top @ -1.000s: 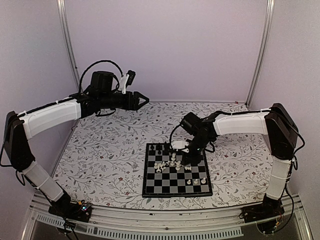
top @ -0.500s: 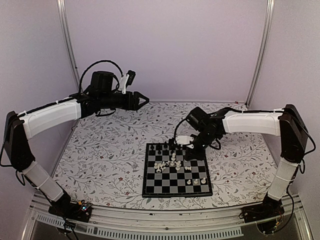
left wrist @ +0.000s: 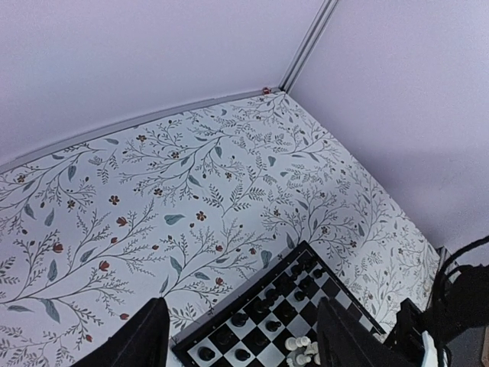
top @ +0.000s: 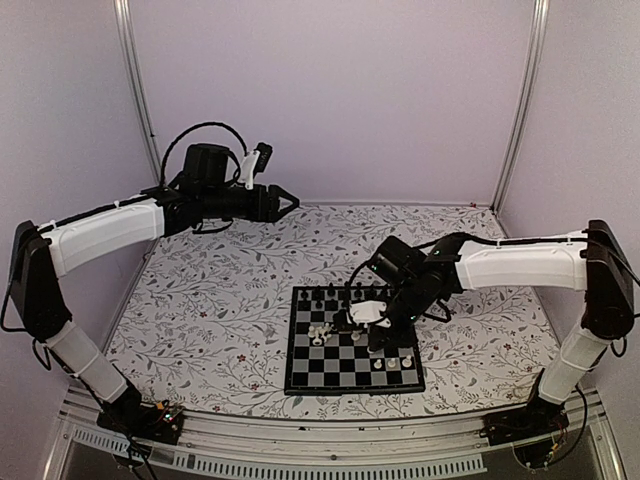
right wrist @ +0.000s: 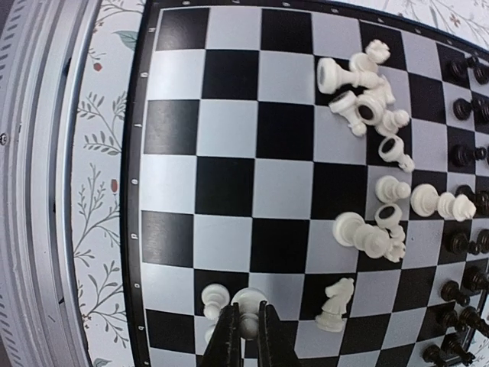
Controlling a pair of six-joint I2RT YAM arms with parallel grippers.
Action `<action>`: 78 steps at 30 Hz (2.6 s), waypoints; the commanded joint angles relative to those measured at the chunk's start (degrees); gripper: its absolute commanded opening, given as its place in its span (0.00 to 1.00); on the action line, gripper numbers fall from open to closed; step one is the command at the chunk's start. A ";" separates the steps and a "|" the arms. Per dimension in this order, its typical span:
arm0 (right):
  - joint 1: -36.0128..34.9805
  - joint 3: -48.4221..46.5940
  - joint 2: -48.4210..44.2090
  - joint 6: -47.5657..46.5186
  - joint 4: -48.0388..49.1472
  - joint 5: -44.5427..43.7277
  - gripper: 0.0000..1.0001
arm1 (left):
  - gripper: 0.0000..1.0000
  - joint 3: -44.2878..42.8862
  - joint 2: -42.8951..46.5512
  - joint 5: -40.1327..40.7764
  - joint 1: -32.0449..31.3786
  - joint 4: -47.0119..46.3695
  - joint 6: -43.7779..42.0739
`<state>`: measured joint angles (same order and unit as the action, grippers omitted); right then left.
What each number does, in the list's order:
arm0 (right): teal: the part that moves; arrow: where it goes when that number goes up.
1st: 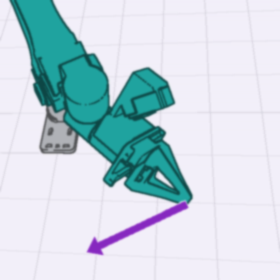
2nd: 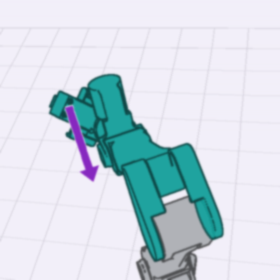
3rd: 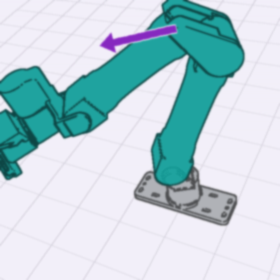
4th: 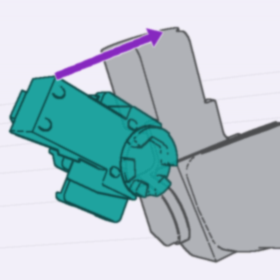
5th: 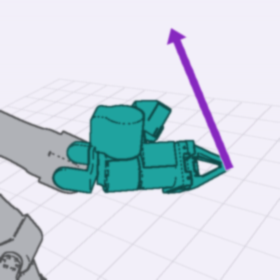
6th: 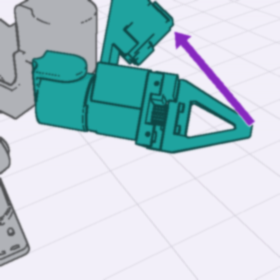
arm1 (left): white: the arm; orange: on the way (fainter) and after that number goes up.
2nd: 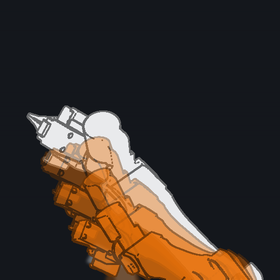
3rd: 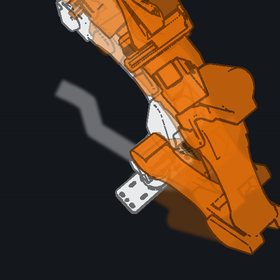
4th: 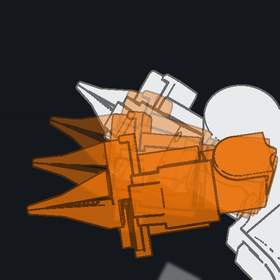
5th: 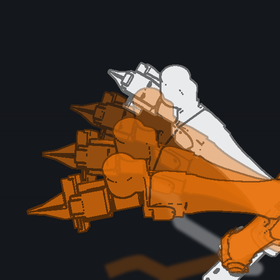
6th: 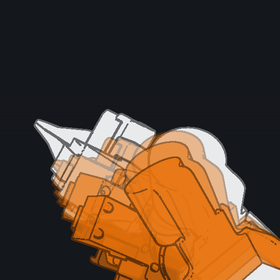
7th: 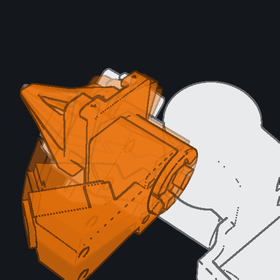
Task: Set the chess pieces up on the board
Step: Place the chess piece on the chessboard, then pick up the chess piece from the chessboard.
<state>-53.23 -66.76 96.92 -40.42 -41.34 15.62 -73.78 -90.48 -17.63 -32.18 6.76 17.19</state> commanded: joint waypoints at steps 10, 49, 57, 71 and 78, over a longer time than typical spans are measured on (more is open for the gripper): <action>-3.88 -3.33 6.74 -0.68 -1.80 -0.05 0.05 | 0.68 -1.42 -0.14 -0.53 -0.34 0.11 -0.56; 2.30 -12.53 6.99 2.26 -1.59 -2.72 0.41 | 0.69 -1.63 0.21 -0.65 -0.34 0.38 -0.67; 3.22 -14.45 10.82 2.89 -0.25 -3.14 0.45 | 0.69 -1.68 0.30 -0.70 -0.35 0.37 -0.67; 3.40 -15.50 14.08 2.46 -1.89 0.85 0.35 | 0.69 -1.72 0.24 -0.87 -0.34 0.46 -0.75; 3.36 -15.74 14.35 2.19 -2.33 2.27 0.23 | 0.69 -1.72 0.13 -0.89 -0.34 0.52 -0.73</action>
<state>-50.17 -81.01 110.50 -38.37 -42.92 15.81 -73.91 -90.50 -17.63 -32.18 6.83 17.15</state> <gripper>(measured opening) 0.254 0.694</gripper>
